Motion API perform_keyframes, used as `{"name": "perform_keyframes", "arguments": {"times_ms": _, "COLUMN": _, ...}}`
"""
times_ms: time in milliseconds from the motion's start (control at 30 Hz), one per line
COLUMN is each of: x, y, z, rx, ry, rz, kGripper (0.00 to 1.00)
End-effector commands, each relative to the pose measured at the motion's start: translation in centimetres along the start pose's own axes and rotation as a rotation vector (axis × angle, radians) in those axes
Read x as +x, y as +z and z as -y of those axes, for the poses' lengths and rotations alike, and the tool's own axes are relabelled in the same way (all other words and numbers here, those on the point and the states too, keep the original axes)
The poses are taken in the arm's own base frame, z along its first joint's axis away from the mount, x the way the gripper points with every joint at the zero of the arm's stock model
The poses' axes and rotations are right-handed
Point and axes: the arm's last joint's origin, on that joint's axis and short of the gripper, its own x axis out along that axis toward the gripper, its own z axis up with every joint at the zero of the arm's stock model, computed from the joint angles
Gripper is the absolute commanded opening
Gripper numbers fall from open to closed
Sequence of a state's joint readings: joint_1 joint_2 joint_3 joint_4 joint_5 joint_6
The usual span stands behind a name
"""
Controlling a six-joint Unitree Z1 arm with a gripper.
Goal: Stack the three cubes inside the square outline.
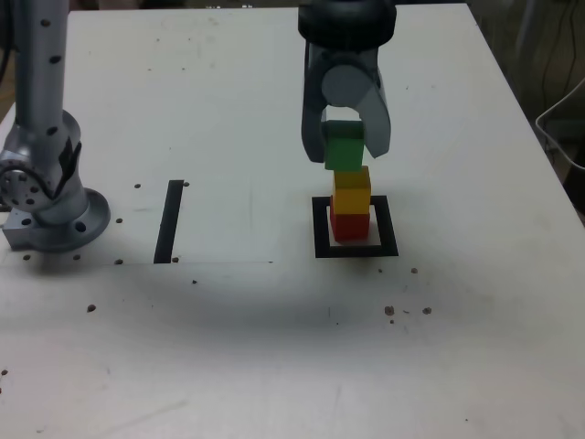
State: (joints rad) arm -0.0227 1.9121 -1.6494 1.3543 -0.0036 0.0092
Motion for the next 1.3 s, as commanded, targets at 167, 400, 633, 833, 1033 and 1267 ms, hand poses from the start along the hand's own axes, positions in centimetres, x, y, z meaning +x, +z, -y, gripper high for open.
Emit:
{"name": "perform_keyframes", "arguments": {"times_ms": 167, "x": 0.6, "y": 0.2, "z": 0.6, "rx": 0.0, "ry": -0.002, "rz": 0.006, "kGripper": 0.11}}
{"name": "perform_keyframes", "arguments": {"times_ms": 400, "x": 1.2, "y": 1.0, "z": 0.6, "rx": 0.001, "ry": 0.0, "rz": 0.032, "kGripper": 0.11}}
{"name": "perform_keyframes", "arguments": {"times_ms": 633, "x": 1.6, "y": 0.9, "z": 0.6, "rx": 0.0, "ry": 0.009, "rz": 0.016, "kGripper": 0.15}}
{"name": "perform_keyframes", "arguments": {"times_ms": 833, "x": 1.8, "y": 0.6, "z": 0.6, "rx": 0.003, "ry": 0.007, "rz": -0.015, "kGripper": 0.27}}
{"name": "perform_keyframes", "arguments": {"times_ms": 1033, "x": 1.7, "y": 0.5, "z": 0.6, "rx": 0.016, "ry": 0.002, "rz": -0.015, "kGripper": 0.89}}
{"name": "perform_keyframes", "arguments": {"times_ms": 1267, "x": 1.3, "y": 0.7, "z": 0.6, "rx": 0.023, "ry": 0.005, "rz": 0.006, "kGripper": 0.99}}
